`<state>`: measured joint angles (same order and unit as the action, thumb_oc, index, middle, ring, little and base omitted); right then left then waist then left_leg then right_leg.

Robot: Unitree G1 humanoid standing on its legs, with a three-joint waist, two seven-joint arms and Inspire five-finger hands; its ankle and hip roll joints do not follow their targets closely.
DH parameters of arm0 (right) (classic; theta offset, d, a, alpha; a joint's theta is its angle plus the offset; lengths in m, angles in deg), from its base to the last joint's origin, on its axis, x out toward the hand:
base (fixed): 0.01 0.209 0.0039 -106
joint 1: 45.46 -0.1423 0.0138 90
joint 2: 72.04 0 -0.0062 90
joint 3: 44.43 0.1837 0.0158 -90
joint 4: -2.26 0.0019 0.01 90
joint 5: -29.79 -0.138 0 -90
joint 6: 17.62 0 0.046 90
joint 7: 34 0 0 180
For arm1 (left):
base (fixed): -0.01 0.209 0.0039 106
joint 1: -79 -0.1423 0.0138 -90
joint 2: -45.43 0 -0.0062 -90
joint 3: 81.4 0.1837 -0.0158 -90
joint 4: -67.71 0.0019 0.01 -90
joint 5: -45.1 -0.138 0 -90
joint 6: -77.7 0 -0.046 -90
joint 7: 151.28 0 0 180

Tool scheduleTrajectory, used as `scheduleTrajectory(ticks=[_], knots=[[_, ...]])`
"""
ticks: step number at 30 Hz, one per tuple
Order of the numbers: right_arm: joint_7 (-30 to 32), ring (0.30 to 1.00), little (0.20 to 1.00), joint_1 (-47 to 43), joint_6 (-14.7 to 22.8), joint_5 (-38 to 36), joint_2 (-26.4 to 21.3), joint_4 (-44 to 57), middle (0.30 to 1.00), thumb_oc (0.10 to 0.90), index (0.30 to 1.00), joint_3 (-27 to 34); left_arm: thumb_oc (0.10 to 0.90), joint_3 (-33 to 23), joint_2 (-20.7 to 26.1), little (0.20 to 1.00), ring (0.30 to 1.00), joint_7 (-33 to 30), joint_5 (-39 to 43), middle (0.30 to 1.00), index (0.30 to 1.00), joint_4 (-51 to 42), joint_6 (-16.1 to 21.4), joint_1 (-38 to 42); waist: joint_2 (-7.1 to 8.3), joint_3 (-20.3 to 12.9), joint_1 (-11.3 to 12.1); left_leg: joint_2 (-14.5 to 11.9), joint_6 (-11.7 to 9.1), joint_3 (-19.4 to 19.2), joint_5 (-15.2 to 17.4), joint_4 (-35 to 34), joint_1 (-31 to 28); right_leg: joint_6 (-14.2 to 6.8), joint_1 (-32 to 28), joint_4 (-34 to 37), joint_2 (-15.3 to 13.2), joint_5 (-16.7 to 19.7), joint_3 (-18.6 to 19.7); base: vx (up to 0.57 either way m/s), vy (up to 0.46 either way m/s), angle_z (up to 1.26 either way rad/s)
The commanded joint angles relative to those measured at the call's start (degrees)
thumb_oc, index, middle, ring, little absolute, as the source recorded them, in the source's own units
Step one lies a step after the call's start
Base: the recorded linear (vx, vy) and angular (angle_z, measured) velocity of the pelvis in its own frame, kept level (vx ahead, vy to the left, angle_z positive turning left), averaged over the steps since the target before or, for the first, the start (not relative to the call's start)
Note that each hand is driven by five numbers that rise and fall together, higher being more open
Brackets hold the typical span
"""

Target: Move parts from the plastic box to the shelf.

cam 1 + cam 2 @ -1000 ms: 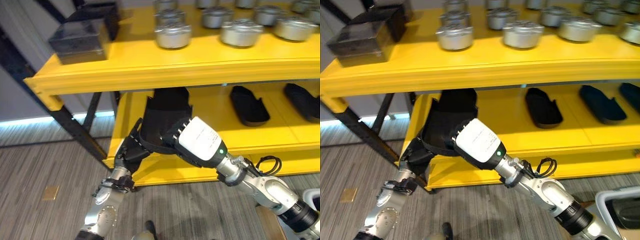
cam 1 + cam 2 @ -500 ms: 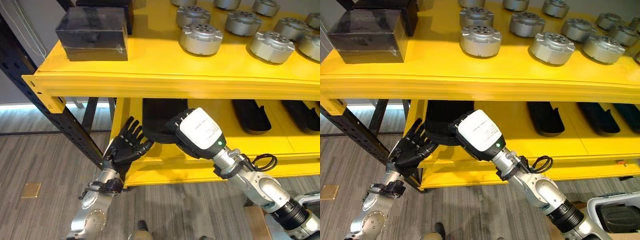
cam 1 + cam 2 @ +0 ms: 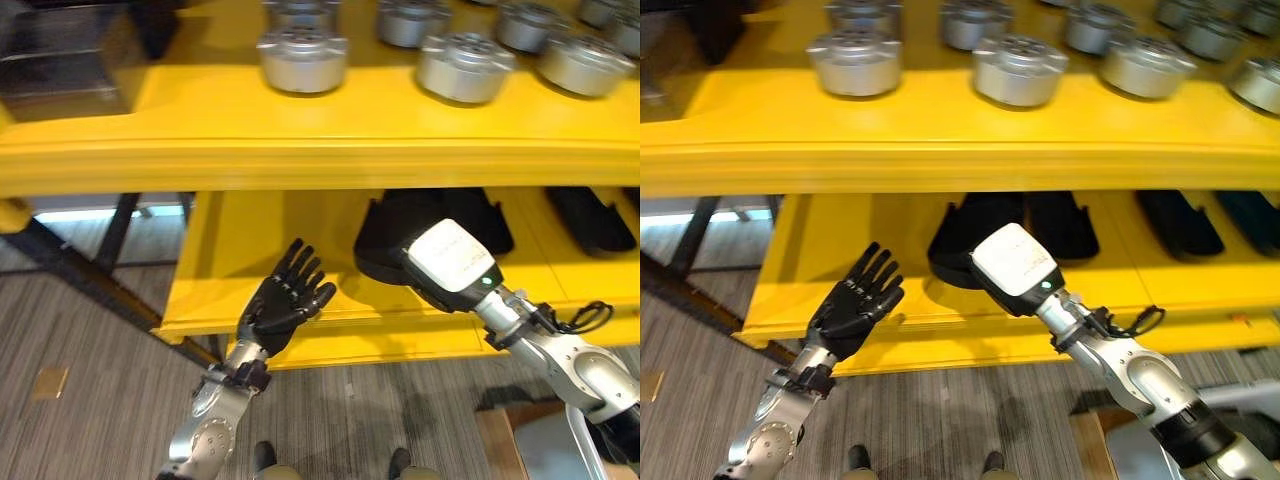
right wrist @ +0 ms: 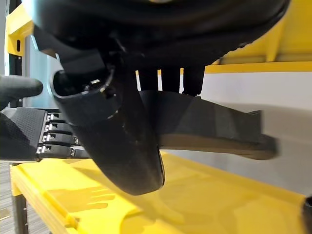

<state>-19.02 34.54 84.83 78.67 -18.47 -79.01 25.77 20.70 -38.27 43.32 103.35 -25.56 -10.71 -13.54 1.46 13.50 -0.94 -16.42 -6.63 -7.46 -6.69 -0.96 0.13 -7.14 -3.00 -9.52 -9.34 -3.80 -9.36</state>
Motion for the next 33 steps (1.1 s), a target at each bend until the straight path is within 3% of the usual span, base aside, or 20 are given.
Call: scheduleTrajectory(ticks=[1,5,11,25,33], knots=[[7.75,0.3,0.3,-9.54,-0.72,-2.81,2.19,2.27,0.3,0.4,0.3,3.85,0.9,-1.55,3.48,1.0,1.0,3.01,1.29,1.0,1.0,-5.42,1.72,2.6,2.88,-4.01,1.56,-0.49,0.7,-5.91,6.68,3.51,-3.18,-1.32,1.66,0.86,-2.37,-1.24,-1.45,-0.03,-0.119,0.17],[5.64,0.3,0.3,-13.6,-1.16,-3.82,1.25,2.37,0.3,0.4,0.3,3.96,0.9,-2.26,3.83,1.0,1.0,0.67,1.56,1.0,1.0,-7.4,0.57,2.73,2.33,-3.12,2.27,-3.34,-1.56,-7.17,4.38,2.6,-2.63,-1.81,2.3,2.11,-3.02,0.02,-3.63,-0.07,-0.091,-0.05],[5.32,0.3,0.3,-16.81,0.69,-4.49,1.33,2.05,0.3,0.4,0.3,3.14,0.9,-3.03,4.36,1.0,1.0,-0.05,1.82,1.0,1.0,-7.64,-0.3,2.4,2.31,-2.08,2.95,-5.2,-2.23,-7.65,3.24,2.82,-1.91,-1.35,3.68,-0.19,-2.71,-0.81,-4.85,-0.02,-0.07,-0.06],[8.09,0.3,0.3,-26.29,-2.27,-0.15,4.97,-8.09,0.3,0.4,0.3,-2.54,0.9,-2.45,6.38,1.0,1.0,-2.16,1.28,1.0,1.0,-8.47,-4.82,4.12,2.36,0.13,5.88,-6.77,-2.8,-5.65,2.86,5.82,1.27,-1.08,6.91,-6.3,-2.26,-2.58,-6.15,0.02,-0.076,0.05],[8.17,0.3,0.3,-31.6,-3.91,0.81,3.39,-10.46,0.3,0.4,0.3,-5.57,0.9,-1.78,7.11,1.0,1.0,-2.2,2.23,1.0,1.0,-9.14,-5.78,5.24,1.31,2.5,6.82,-7.17,-3.09,-4.94,2.26,6.42,3.32,-1.23,9.42,-8.92,-2.79,-3.06,-6.4,-0.03,-0.02,0.01]])
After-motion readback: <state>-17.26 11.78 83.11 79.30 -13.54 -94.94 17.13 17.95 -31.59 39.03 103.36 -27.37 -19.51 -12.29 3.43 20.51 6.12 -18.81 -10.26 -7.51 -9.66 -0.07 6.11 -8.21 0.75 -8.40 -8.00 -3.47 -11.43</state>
